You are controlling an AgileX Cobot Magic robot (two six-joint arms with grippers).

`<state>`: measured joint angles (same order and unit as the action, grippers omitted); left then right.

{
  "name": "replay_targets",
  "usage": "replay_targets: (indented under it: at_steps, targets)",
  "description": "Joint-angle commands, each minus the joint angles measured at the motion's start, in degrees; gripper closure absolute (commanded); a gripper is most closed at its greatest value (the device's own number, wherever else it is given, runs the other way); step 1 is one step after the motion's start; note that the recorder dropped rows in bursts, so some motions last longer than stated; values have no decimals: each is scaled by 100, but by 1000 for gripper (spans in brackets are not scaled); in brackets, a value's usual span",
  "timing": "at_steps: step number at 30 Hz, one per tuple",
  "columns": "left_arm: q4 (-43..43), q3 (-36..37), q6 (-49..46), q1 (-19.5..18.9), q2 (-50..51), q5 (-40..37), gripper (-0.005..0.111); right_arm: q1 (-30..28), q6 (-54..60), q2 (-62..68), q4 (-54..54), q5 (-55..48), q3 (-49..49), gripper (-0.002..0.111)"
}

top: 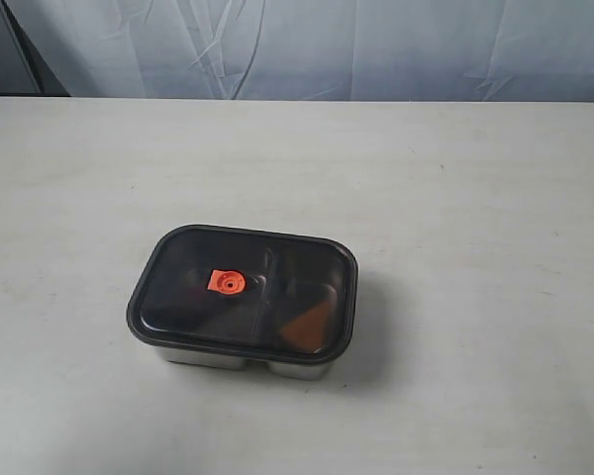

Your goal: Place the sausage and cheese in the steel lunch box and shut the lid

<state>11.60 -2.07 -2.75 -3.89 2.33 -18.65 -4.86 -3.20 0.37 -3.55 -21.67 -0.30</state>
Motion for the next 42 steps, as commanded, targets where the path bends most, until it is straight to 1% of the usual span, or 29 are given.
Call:
replay_targets:
  at_steps: [1,9,11,13,15,19,42]
  targets:
    - [-10,187,103,-18,-164,31,107,-31,13,-37,-17,61,30,109]
    - [-126,207,135,-18,-233,94,107,-31,3,-37,-17,86,30,109]
    - [-126,207,152,-18,-233,228,107,-31,3,-37,-17,86,30,109]
    - [-128,207,152,-18,-233,673,107,-31,3,-37,-17,86,30,109]
    - [-306,207,152,-18,-233,804,107,-31,3,-37,-17,86,30,109]
    - [-534,207,152,-18,-233,825,107,-31,3,-37,-17,86,30,109]
    - [-641,207,130,-18,-233,825,107,-31,5,-37,-17,69,30,109]
